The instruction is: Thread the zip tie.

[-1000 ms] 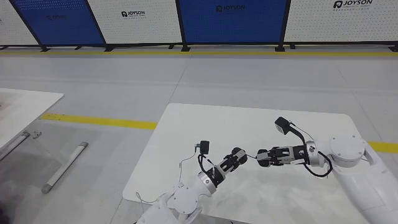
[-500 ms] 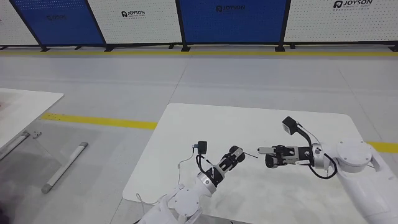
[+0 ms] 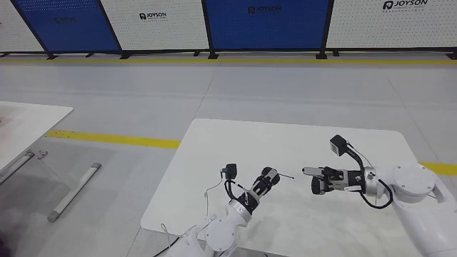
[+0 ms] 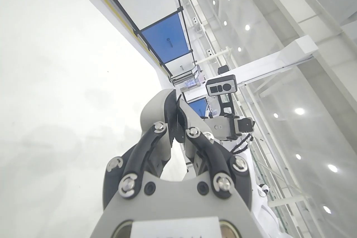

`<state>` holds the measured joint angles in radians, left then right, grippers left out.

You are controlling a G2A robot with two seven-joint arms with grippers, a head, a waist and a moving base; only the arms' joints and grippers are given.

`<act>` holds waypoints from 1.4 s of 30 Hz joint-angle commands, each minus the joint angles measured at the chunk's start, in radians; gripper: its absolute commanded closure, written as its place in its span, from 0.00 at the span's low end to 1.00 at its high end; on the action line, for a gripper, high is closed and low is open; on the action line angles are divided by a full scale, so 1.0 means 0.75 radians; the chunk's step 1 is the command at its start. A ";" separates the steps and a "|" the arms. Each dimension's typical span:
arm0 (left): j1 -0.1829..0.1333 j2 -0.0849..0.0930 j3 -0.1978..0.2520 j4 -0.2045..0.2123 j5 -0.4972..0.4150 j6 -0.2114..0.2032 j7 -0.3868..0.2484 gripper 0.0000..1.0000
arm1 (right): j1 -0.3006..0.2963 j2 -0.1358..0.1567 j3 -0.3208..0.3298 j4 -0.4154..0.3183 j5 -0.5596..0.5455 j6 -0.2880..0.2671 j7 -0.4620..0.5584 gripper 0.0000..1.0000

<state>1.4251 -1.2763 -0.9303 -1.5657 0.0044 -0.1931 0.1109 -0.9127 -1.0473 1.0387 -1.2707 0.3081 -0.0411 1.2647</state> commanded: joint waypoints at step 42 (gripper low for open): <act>0.077 -0.004 -0.023 -0.085 0.022 -0.071 -0.047 1.00 | 0.079 -0.033 -0.122 0.015 -0.014 0.079 -0.011 1.00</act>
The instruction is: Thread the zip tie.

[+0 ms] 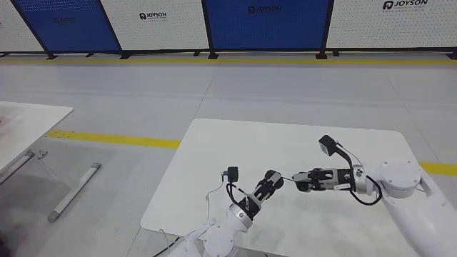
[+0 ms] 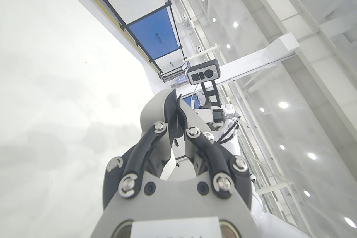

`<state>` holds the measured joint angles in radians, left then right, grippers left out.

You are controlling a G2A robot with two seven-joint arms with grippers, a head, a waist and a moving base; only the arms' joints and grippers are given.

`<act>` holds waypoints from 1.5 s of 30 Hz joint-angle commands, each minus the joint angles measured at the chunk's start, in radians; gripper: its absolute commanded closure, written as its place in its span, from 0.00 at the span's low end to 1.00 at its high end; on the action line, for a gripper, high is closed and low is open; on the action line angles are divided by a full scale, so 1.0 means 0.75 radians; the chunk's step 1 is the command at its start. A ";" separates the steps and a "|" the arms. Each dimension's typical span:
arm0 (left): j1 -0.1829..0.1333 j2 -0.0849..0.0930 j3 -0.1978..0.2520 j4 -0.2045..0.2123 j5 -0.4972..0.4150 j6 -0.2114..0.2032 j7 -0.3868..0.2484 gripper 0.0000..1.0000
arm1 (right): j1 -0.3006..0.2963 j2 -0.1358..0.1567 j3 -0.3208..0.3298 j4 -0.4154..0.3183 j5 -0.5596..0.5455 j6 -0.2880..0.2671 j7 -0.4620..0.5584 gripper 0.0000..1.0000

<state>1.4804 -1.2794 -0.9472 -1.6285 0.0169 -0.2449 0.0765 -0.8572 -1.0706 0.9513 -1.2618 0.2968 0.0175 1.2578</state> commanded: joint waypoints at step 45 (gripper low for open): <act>0.001 -0.038 0.051 0.087 0.495 -0.066 0.480 0.00 | -0.015 0.020 0.081 0.045 0.063 0.040 0.053 1.00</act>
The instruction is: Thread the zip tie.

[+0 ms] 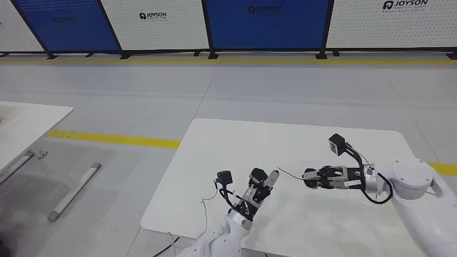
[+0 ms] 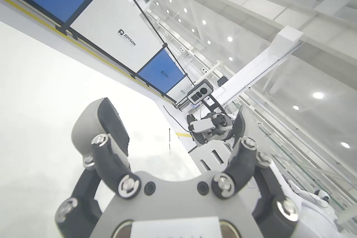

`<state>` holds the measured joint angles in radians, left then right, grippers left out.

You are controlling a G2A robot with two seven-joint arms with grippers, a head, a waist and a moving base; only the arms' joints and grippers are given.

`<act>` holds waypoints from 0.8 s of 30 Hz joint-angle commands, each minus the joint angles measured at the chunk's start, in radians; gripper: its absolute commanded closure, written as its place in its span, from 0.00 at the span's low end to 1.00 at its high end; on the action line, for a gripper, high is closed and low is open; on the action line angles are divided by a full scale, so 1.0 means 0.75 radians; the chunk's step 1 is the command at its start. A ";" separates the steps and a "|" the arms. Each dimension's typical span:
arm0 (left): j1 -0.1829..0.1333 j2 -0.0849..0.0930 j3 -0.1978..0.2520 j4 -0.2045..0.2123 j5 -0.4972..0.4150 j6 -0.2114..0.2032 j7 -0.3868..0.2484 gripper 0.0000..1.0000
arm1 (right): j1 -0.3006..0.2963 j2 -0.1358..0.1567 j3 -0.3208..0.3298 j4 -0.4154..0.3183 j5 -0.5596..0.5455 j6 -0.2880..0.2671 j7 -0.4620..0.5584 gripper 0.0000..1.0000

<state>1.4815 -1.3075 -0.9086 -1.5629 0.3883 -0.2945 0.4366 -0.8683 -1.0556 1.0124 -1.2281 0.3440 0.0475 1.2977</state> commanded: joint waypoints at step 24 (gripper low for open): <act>-0.014 0.166 -0.234 -0.045 1.207 -0.005 -0.022 0.00 | 0.000 0.000 0.000 0.000 0.000 0.000 0.000 1.00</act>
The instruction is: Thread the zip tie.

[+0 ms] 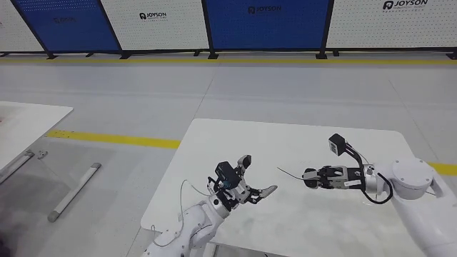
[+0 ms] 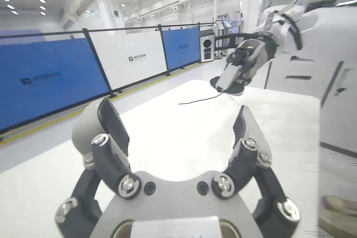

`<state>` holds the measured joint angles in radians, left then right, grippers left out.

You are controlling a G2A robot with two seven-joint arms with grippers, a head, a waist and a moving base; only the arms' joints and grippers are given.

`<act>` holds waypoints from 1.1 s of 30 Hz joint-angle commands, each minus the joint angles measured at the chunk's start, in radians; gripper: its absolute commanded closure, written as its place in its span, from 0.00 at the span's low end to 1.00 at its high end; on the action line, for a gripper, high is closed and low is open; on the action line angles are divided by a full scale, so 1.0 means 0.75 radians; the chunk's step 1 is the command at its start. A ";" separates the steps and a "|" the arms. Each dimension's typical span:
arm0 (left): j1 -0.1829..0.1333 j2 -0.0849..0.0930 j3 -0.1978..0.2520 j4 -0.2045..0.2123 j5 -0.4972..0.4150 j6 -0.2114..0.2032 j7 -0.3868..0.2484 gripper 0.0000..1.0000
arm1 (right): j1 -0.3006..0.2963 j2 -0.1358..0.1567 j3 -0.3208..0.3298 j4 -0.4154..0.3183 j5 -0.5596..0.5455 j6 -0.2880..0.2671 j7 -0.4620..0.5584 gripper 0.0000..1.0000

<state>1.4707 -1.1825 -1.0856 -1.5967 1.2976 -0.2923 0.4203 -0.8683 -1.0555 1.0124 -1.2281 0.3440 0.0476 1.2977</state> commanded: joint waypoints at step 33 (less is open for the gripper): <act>-0.567 0.280 0.746 0.221 0.363 0.843 0.233 0.00 | 0.000 0.000 0.000 0.000 0.000 0.000 0.000 1.00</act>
<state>1.0452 -0.9728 -0.5261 -1.4307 1.5700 0.3401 0.5953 -0.8683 -1.0555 1.0124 -1.2281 0.3440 0.0475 1.2977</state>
